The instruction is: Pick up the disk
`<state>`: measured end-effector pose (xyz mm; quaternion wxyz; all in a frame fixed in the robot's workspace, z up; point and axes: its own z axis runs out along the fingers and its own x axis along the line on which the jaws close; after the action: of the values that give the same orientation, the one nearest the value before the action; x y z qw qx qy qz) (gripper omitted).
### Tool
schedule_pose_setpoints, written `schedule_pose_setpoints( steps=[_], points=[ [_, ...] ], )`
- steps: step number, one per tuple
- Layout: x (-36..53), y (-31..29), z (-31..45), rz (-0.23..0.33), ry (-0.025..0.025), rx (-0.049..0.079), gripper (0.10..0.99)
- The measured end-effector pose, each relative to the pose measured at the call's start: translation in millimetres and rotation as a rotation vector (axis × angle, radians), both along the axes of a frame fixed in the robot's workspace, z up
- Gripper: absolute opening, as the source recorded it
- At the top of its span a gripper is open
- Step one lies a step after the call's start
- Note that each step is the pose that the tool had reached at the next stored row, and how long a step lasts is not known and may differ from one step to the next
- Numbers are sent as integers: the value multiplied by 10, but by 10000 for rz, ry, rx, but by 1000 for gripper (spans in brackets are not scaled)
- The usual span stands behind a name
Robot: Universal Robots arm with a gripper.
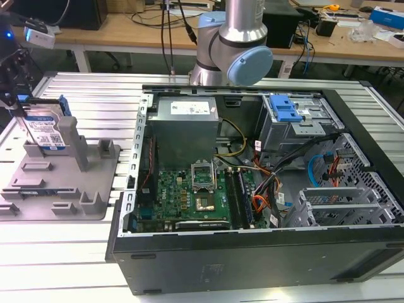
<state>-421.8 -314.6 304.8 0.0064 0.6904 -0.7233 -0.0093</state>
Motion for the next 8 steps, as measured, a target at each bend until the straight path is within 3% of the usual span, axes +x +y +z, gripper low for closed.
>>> schedule_pose_setpoints(
  steps=[8],
  points=[
    [-2,0,-46,1,1,-2,482]
  ],
)
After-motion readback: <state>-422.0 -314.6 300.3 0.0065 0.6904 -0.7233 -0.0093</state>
